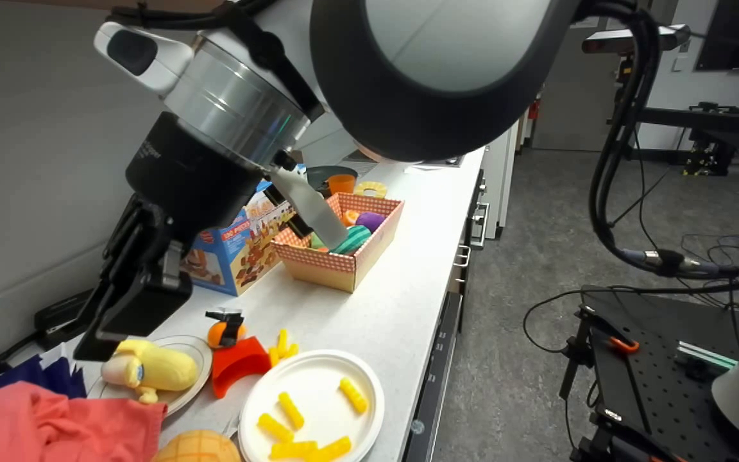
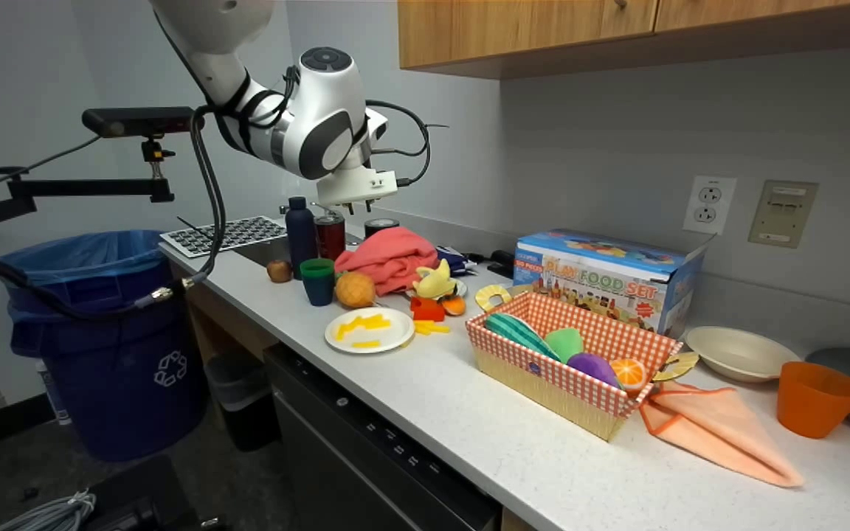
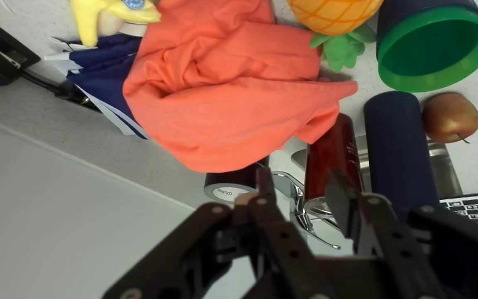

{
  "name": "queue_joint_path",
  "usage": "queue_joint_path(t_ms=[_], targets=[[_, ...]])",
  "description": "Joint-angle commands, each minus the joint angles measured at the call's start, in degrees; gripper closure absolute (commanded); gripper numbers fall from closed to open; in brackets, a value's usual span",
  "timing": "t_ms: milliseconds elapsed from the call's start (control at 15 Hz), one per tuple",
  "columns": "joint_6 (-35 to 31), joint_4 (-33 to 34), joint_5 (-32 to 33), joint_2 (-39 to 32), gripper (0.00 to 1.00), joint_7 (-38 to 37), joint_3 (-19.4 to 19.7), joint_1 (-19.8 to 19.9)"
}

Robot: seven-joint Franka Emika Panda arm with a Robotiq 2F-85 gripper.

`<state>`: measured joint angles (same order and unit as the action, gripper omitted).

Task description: Put the purple, pineapple, and banana plushies in the box

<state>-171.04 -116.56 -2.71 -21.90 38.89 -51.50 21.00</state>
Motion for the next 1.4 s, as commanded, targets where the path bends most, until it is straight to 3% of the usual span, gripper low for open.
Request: queue_joint_path(t_ms=[0,200,267,333,667,1333], targets=[[0.00,-0.01,0.00,0.00,0.59,0.00,0.00,0.00],[0.00,-0.02,0.00,0.00,0.59,0.00,0.00,0.00],[0.00,-0.02,0.00,0.00,0.34,0.00,0.00,-0.01],[0.01,-0.39,0.89,0.59,0.32,-1.08,2.00,-1.41],[1.51,0.19,1.32,-1.30,0.00,-1.65,5.07,-4.04],[7.09,4.48,3.95,-6.41,0.00,-1.35,16.19,-15.30]])
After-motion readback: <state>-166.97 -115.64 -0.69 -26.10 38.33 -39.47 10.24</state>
